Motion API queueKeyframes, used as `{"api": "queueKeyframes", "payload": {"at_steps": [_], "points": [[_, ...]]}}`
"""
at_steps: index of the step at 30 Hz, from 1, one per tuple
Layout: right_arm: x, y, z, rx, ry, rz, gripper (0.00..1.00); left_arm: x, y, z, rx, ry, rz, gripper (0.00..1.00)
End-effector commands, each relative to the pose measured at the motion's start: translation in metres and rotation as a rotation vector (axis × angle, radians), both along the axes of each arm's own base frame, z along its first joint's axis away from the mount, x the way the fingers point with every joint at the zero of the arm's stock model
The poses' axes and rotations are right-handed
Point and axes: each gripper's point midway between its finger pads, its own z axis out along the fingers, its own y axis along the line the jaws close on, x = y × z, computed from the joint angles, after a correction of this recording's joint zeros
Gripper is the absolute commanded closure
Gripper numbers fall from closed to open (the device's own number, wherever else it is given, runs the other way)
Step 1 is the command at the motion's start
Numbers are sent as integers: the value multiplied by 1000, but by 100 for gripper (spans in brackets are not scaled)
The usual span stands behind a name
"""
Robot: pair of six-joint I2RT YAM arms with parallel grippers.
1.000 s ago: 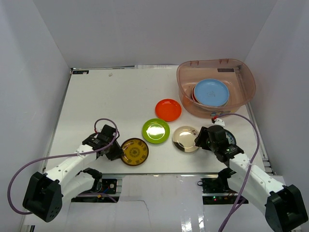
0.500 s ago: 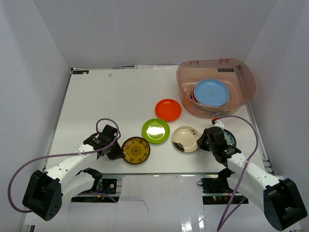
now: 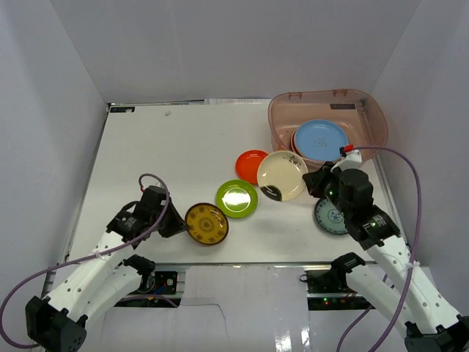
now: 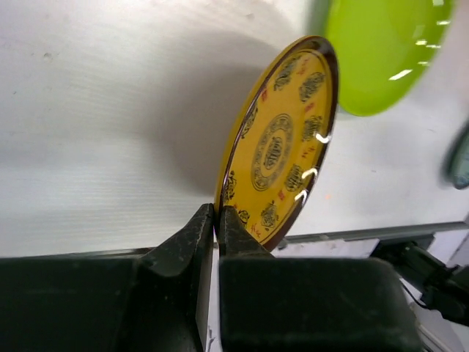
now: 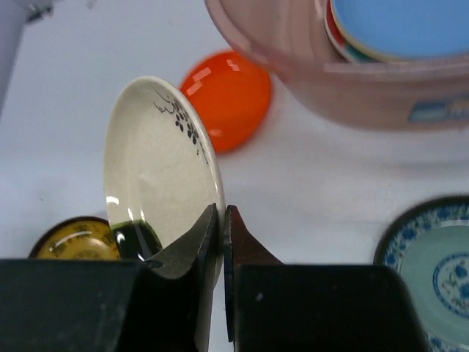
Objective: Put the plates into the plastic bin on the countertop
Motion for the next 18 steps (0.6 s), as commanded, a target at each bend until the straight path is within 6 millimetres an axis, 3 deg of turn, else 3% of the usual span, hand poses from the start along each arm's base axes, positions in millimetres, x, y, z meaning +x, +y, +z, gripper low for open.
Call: {"api": "queueKeyframes", "payload": {"at_steps": [1,2,5,6,7,9,10,11,12,13,14,15,16,18], "points": [[25,1,79,1,-199,-16,92,5,-8,44,-56,-110,-49,100],[39,3,100,-2,-238,-34,92,7,-9,53,-69,-131,-55,100],[76,-14,118,-38,-269,-139,92,8,-13,67,-97,-166,-74,100],[87,-18,143,-11,-327,-160,92,9,-14,73,-103,-181,-77,100],[94,-19,149,14,-333,-140,92,9,-14,76,-109,-192,-80,100],[123,-44,153,20,-329,-215,92,12,-16,86,-123,-228,-86,100],[143,-57,139,-1,-291,-264,92,14,-17,90,-129,-243,-90,100],[156,-81,133,-22,-273,-325,92,19,-20,97,-143,-276,-94,100],[167,-91,134,-37,-267,-358,92,23,-24,104,-155,-300,-105,100],[187,-100,105,-72,-195,-385,92,26,-27,106,-162,-306,-110,100],[196,-112,96,-104,-171,-411,92,33,-32,114,-182,-340,-119,100],[205,-118,92,-117,-159,-431,92,37,-37,119,-197,-355,-135,100],[219,-121,64,-133,-90,-430,92,41,-41,126,-210,-376,-143,100],[230,-124,49,-135,-55,-427,92,56,-51,137,-227,-414,-160,100]]}}
